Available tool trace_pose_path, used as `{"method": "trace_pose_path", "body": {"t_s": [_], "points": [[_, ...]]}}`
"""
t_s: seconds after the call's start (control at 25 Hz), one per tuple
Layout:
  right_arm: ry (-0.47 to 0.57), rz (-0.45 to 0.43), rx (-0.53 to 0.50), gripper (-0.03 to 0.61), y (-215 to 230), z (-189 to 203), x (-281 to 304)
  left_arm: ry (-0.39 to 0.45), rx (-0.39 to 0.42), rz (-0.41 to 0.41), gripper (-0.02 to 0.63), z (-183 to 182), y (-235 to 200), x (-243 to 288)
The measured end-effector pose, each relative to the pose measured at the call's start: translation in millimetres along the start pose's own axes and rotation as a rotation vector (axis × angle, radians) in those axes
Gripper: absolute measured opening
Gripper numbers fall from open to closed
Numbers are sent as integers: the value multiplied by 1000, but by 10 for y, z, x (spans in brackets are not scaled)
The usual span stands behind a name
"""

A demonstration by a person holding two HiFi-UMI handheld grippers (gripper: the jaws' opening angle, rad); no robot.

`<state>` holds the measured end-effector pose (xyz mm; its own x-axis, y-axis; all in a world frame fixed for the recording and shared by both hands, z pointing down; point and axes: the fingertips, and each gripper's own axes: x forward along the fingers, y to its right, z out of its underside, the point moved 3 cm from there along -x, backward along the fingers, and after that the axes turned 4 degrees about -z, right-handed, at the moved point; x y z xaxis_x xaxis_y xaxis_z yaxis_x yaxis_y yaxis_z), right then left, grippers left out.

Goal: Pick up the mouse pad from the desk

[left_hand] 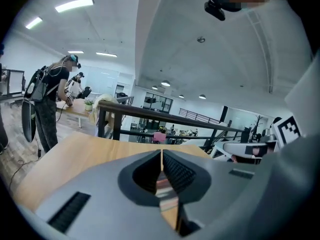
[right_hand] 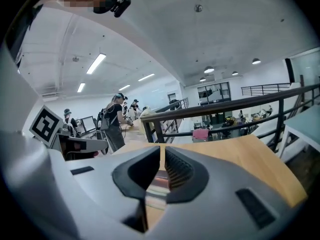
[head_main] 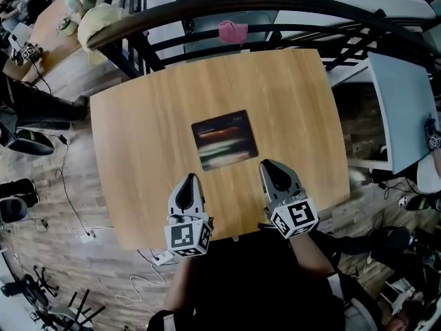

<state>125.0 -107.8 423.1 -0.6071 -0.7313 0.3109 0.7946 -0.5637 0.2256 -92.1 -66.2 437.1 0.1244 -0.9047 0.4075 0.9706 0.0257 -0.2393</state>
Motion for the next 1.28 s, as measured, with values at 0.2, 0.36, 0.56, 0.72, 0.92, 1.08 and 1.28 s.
{"method": "trace_pose_path", "body": {"t_s": [0.2,0.36,0.56,0.72,0.92,1.08,1.28], "points": [[-117,27,46,112,219,404,404,-132,2,26,29,355,-204,516],[-214,43,86,135,406,644,724,-222,-26,39,31,569,-302,838],[-367,63,118,193,582,1053,1072,-336,-31,40,168,921,-427,1147],[-455,74,156,202,750,1381,1147,-411,-32,46,201,1233,-371,1297],[-561,75,193,215,1001,1732,1579,-497,-70,34,232,1499,-538,1673],[-601,99,192,218,1166,1893,1750,-542,-79,3,242,1684,-640,1816],[-664,120,207,219,1300,2065,1857,-567,-117,-2,247,1854,-697,1952]]}}
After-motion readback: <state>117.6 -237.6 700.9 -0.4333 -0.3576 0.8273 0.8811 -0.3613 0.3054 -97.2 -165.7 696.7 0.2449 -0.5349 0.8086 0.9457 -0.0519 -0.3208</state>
